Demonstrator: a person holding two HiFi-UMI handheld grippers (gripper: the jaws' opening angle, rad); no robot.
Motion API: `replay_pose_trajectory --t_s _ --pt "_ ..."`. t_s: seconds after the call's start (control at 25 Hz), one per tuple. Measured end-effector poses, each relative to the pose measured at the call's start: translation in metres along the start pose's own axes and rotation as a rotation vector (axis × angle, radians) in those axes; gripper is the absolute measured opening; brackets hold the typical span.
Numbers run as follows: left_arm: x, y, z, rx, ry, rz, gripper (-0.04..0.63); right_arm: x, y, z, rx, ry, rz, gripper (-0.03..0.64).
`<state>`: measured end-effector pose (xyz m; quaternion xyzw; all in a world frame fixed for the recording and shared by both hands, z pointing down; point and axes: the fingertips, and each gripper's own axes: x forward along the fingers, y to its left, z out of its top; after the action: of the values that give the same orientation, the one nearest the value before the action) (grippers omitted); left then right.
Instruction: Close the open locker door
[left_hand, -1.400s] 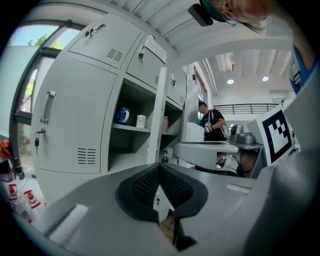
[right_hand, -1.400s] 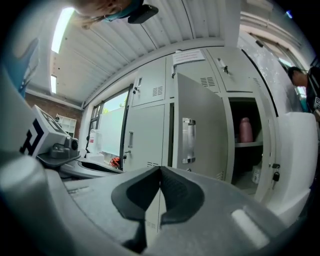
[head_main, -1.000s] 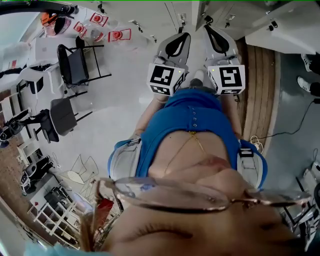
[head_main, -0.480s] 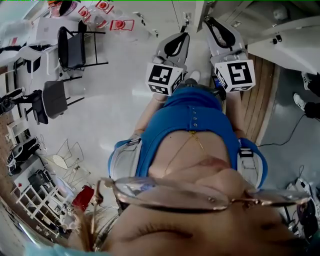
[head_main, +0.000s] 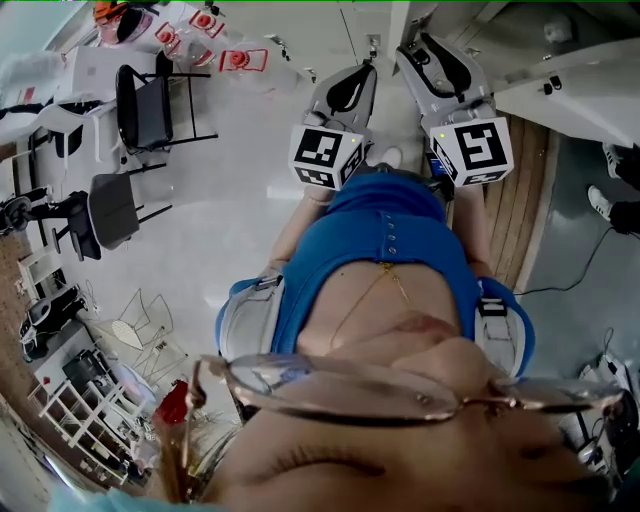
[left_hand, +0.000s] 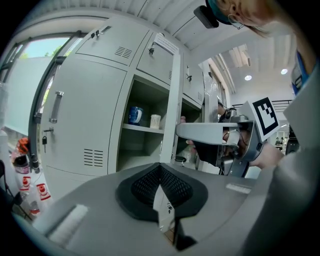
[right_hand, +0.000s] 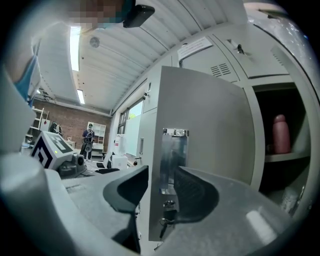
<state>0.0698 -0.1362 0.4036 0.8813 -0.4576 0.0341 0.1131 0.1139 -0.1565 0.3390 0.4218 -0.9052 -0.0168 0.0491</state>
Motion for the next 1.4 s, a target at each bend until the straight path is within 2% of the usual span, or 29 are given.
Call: replay_pose_trajectory --t_s 0.24,0.52,1.04,1.4 --pt "0.014 0.007 0.006 0.008 -0.002 -0.036 -0.002 0.01 -0.003 0.004 0.008 -0.019 -0.002 0.147" --pt "0.019 0.022 0.007 0.002 0.002 -0.06 -0.002 0.024 -0.004 0.004 0.047 -0.04 -0.001 0.114" --pt "0.03 0.059 0.01 0.002 0.001 -0.064 -0.002 0.063 -0.007 0.002 0.047 -0.046 -0.007 0.112" --pt "0.03 0.086 0.011 -0.007 0.004 -0.058 -0.002 0.092 -0.01 0.003 0.033 -0.037 -0.041 0.117"
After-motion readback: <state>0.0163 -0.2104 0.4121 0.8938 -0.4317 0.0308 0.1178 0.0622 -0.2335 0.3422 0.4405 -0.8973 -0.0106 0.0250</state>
